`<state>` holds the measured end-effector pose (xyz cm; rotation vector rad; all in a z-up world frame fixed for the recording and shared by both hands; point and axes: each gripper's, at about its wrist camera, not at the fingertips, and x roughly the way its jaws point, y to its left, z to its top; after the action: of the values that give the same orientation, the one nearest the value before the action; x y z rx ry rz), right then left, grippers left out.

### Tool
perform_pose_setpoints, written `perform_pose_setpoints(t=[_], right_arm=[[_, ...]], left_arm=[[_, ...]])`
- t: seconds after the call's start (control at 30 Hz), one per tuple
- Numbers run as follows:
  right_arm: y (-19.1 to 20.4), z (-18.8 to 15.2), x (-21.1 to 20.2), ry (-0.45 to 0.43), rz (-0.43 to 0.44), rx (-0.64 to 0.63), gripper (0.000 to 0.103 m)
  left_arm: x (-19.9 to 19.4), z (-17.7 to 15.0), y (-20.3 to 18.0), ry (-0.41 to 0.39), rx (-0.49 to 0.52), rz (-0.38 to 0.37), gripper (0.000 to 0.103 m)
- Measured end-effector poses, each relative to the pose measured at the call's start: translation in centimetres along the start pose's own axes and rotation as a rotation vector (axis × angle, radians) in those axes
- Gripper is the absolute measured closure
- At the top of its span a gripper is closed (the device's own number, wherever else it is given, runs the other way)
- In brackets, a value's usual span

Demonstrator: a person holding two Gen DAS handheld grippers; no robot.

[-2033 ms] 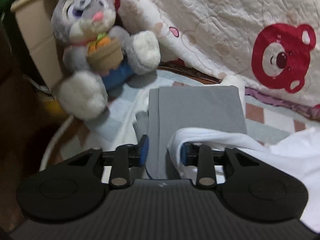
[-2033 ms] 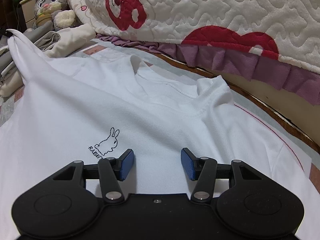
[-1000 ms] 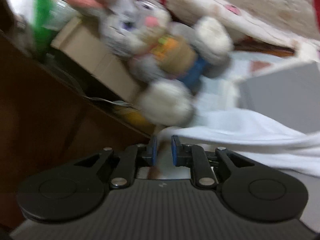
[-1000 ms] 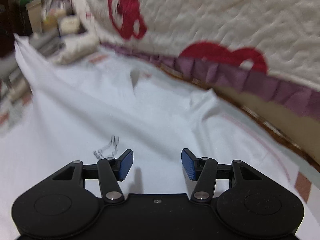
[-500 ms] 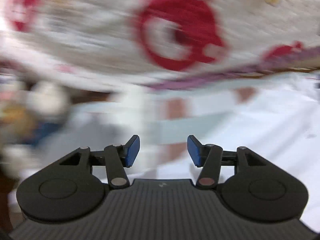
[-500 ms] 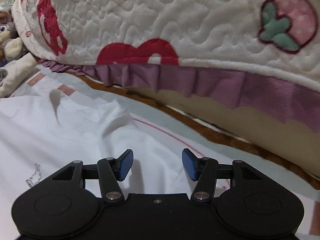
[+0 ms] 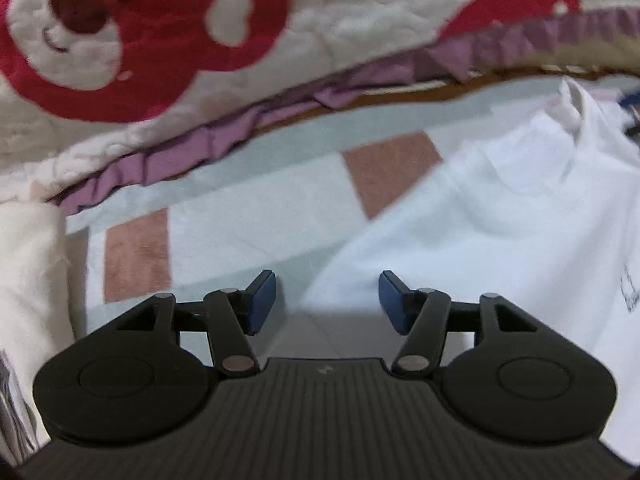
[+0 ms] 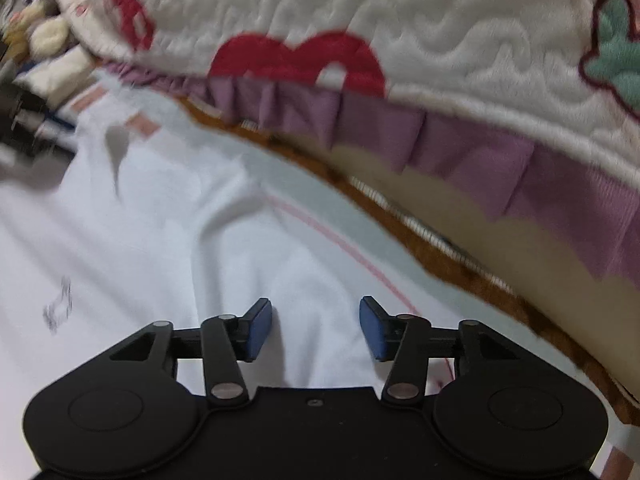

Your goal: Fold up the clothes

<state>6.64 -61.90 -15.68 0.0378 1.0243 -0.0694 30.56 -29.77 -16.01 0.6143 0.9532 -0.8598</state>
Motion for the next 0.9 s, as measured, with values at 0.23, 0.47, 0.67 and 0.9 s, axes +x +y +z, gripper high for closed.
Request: perform_pose_setpoints(t=[0.23,0.47,0.67,0.9], right_arm=[[-1.8,-1.4,1.5,-0.027,-0.005,0.074,0.016],[-1.1,-2.0,0.6,-0.102,0.011,0.061,0.066],[1.4,-2.2,-3.1,-0.251,-0.138,0.003,0.095],[1.2,-2.5,-1.3,-0.241,-0.246,0.032,0.096]], left_arm=[[0.9,-1.4,2.7,0.006,-0.094,-0.106,0.039],[0.1,-1.4,-0.4,0.002,-0.064,-0.043,0.097],[-1.9,-0.6,-5.4,-0.157,0.180,0.224,0.098],[0.7,0.9,-3.5,-0.173,0.093,0.321,0.097]])
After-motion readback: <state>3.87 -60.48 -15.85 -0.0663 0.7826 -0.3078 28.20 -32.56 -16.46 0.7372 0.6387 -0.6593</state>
